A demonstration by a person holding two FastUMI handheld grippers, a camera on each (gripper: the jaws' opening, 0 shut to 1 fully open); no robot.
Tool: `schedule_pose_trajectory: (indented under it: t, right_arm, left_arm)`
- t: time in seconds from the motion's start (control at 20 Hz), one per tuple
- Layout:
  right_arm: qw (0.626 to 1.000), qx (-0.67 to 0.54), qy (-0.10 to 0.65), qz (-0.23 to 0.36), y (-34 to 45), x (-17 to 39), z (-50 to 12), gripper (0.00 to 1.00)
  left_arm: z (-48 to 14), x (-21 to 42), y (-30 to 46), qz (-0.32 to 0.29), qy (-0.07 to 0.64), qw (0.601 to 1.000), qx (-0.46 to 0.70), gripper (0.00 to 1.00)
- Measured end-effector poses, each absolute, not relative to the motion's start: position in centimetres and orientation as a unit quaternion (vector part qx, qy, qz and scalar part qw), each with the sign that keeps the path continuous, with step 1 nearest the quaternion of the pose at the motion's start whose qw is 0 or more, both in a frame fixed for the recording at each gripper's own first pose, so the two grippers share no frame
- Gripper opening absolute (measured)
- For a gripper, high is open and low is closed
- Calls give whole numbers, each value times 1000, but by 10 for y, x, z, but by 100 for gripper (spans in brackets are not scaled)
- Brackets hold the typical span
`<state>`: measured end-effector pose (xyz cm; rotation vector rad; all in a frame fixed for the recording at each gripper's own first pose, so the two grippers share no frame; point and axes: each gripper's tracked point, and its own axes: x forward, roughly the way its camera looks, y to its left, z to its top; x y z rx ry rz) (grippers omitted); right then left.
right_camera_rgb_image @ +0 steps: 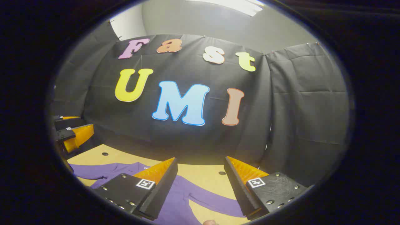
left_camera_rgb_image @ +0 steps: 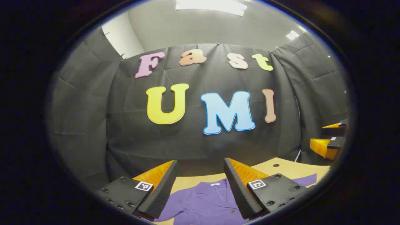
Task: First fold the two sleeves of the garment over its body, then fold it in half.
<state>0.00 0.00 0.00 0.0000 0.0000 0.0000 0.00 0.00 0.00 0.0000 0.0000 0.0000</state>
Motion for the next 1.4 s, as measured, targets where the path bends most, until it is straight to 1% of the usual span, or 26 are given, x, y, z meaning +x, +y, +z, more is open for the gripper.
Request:
schedule_pose_trajectory:
  t: [0.1,0.15,0.2,0.25,0.3,0.4,0.6,0.75,0.8,0.85,1.0,1.15,1.3,1.35,1.4]
  right_arm:
    - [1000,6,3,-3,-4,4,0,92]
    - [1000,11,5,-4,-4,4,-2,90]
    - [1000,14,9,-6,-5,5,-4,92]
    - [1000,15,13,-7,-6,6,-7,92]
    - [1000,13,15,-7,-7,8,-8,92]
    - [1000,10,17,-8,-9,10,-11,92]
    - [1000,12,21,-5,-11,13,-18,92]
    - [1000,6,23,-2,-16,17,-25,92]
    - [1000,4,24,-1,-17,19,-26,90]
    - [1000,4,25,-1,-18,20,-30,92]
    - [999,10,37,-2,-24,25,-41,92]
    - [999,11,52,-12,-36,30,-55,92]
    - [997,4,72,-33,-56,34,-74,92]
    - [996,0,82,-44,-64,34,-83,90]
    - [994,0,95,-54,-71,33,-92,93]
  left_arm:
    - [-3,4,-3,-3,4,1000,-7,96]
    - [-7,4,-5,-2,6,1000,-7,96]
    - [-7,6,-4,1,8,1000,-5,95]
    - [-7,6,-4,4,8,1000,-3,94]
    - [-8,6,-3,6,8,1000,-3,96]
    - [-9,8,-2,10,11,1000,0,95]
    - [-14,14,-8,15,21,1000,2,96]
    - [-14,16,-13,16,22,1000,1,94]
    - [-15,16,-15,16,23,1000,2,95]
    - [-16,16,-17,17,24,1000,3,95]
    - [-14,17,-19,18,24,1000,9,96]
    - [-15,17,-21,22,25,999,13,96]
    - [-14,16,-21,28,24,999,10,96]
    - [-16,15,-21,30,25,999,9,96]
    - [-18,14,-21,32,27,999,8,96]
